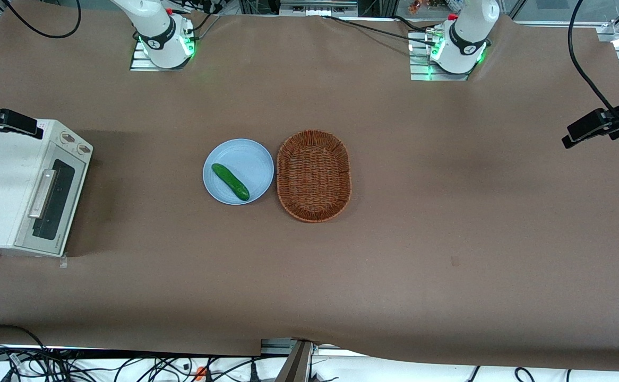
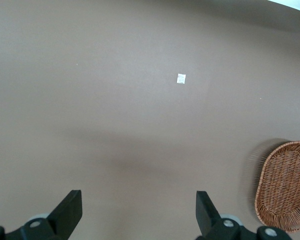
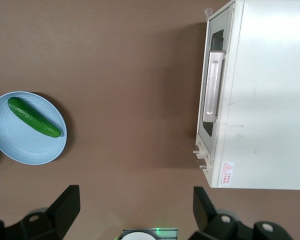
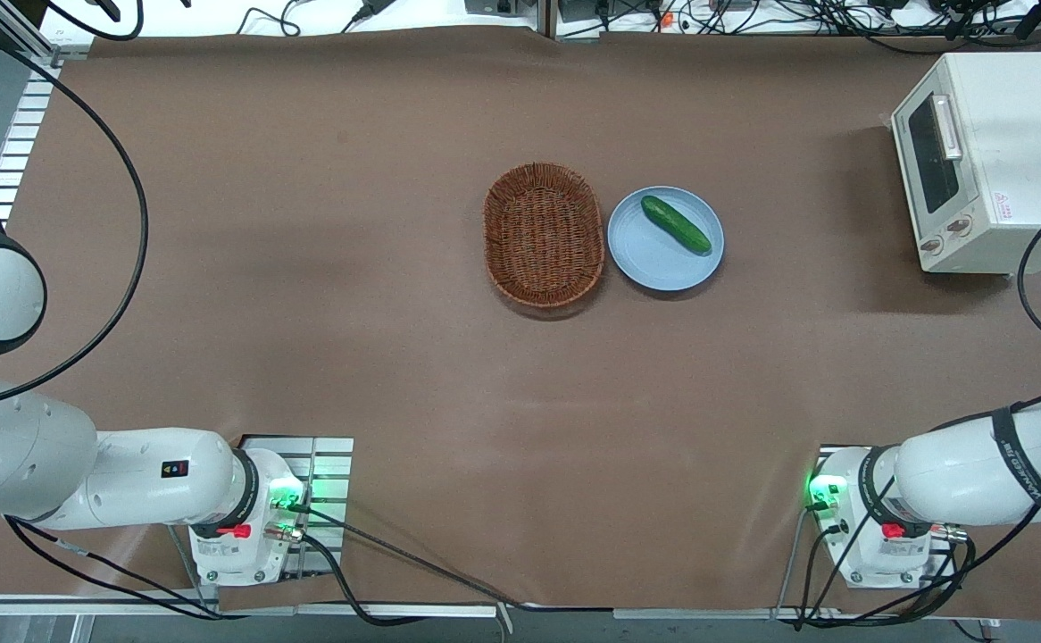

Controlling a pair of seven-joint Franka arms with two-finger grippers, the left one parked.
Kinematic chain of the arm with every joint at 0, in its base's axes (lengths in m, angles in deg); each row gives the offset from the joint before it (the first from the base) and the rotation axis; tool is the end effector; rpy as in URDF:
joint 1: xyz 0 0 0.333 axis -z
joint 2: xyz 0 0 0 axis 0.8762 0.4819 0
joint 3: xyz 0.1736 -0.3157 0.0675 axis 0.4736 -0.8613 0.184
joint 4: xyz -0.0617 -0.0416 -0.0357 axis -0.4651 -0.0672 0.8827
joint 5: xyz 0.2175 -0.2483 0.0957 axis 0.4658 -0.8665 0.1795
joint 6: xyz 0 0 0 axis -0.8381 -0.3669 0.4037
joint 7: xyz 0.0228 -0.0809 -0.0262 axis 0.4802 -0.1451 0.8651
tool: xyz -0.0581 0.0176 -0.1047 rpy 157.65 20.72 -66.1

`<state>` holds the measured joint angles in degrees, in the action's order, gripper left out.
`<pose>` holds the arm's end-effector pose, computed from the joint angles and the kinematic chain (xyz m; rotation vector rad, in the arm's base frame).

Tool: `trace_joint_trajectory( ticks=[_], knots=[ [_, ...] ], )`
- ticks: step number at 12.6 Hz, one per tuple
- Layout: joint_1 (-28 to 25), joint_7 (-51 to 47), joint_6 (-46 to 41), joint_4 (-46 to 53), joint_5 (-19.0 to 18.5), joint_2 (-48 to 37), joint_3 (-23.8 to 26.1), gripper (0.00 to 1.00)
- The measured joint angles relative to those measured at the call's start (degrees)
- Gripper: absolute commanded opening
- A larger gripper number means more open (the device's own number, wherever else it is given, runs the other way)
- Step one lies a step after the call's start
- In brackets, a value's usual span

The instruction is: Open oven door with right arm only

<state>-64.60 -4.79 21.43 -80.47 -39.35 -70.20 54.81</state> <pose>0.5393 -0.0445 0.6301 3.1227 -0.0551 -0.2485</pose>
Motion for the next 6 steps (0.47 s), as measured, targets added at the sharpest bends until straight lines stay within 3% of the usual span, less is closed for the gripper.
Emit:
trace_joint_trajectory(
  ticks=[6],
  knots=[
    [-0.03,0.27,-0.08,-0.13,0.00,0.10,0.07,1.00]
  ],
)
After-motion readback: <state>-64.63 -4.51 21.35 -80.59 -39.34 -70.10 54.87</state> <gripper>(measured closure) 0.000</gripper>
